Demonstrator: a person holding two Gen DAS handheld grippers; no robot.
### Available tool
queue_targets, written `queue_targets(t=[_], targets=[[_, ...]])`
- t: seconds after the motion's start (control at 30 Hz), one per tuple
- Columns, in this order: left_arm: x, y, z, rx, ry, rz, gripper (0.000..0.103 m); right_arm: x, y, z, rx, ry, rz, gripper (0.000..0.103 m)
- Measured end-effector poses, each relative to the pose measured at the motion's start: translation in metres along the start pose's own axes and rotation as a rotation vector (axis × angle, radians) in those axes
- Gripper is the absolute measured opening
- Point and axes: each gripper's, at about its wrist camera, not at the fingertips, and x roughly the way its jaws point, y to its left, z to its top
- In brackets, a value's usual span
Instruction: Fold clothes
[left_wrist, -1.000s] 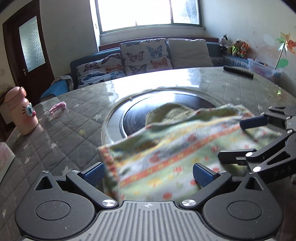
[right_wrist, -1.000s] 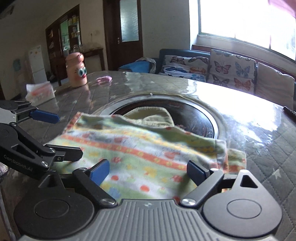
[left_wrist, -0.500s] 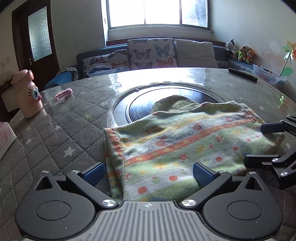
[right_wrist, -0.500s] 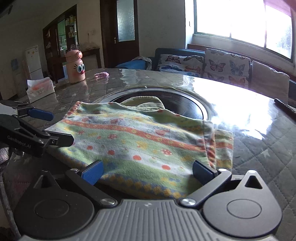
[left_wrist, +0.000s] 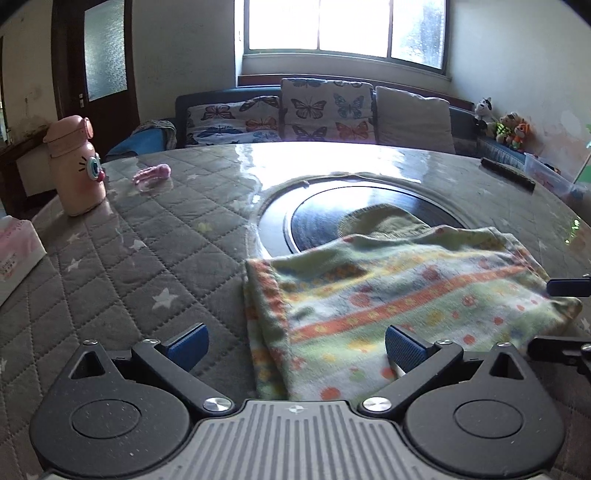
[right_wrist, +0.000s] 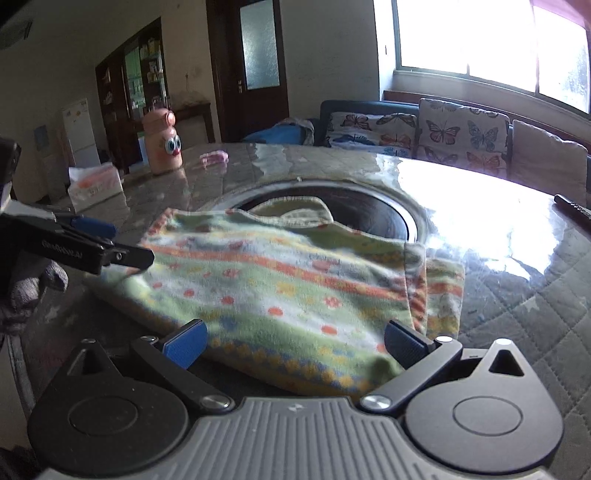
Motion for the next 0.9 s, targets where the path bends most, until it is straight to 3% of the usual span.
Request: queue_targets(t=[0.4,0.9], targets=[[0.017,0.027,0.013,-0.065,0.012,0.096,0.103,0.013,-0.008,0.010,0.013,0.021,0.009,0.103],[0.025,0.031,0.020,-0.072,0.026,0.093,0.103,0.058,-0.038,0.051,0.097,0.020,0.059,0.103]])
